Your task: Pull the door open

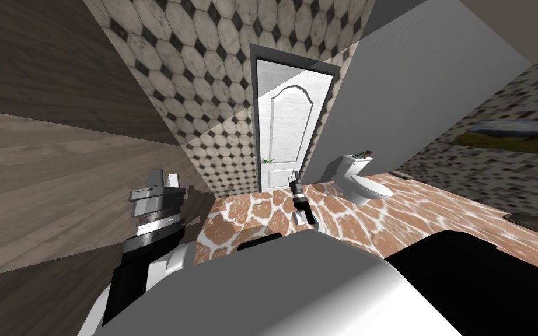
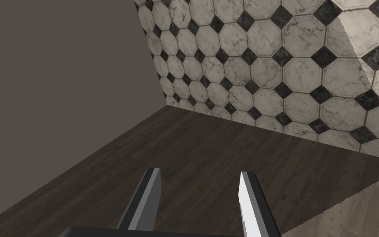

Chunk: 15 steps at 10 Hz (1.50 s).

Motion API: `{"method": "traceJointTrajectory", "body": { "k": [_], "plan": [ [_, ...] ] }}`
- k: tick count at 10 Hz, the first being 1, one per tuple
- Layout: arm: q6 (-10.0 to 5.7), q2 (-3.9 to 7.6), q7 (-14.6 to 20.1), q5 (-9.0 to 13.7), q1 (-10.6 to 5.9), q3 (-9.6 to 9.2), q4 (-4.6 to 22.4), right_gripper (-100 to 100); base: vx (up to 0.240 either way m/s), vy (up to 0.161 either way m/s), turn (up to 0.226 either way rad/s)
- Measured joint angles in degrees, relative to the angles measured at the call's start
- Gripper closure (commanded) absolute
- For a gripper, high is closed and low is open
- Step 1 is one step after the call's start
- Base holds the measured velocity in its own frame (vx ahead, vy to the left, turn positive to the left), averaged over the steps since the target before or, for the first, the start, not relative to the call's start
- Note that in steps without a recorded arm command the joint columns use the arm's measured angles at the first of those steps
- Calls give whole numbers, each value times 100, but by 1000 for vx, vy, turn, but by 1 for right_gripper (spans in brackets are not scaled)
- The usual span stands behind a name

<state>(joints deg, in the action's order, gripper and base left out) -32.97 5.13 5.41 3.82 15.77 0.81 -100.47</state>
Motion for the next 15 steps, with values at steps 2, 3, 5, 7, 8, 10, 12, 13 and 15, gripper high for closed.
{"method": "traceJointTrajectory", "body": {
  "k": [2,3,5,7,8,10,12,13,15],
  "plan": [
    [-24,33,-25,-10,-143,38,318,-100,111,8,42],
    [-28,49,-46,-15,-252,64,487,-100,73,18,11],
    [-64,65,-66,-22,-357,88,751,-100,64,10,30],
    [-78,127,-78,-17,-549,152,1103,-100,90,10,42],
    [-84,144,-90,-22,-623,174,1243,-100,70,12,13],
    [-111,151,-119,-31,-748,200,1510,-100,69,9,34],
    [-200,201,-135,-35,-910,248,1894,-100,84,11,25],
    [-206,209,-140,-36,-957,261,2006,-100,64,-3,26],
    [-219,245,-158,-37,-1145,312,2363,-100,91,7,44]
  ]
}}
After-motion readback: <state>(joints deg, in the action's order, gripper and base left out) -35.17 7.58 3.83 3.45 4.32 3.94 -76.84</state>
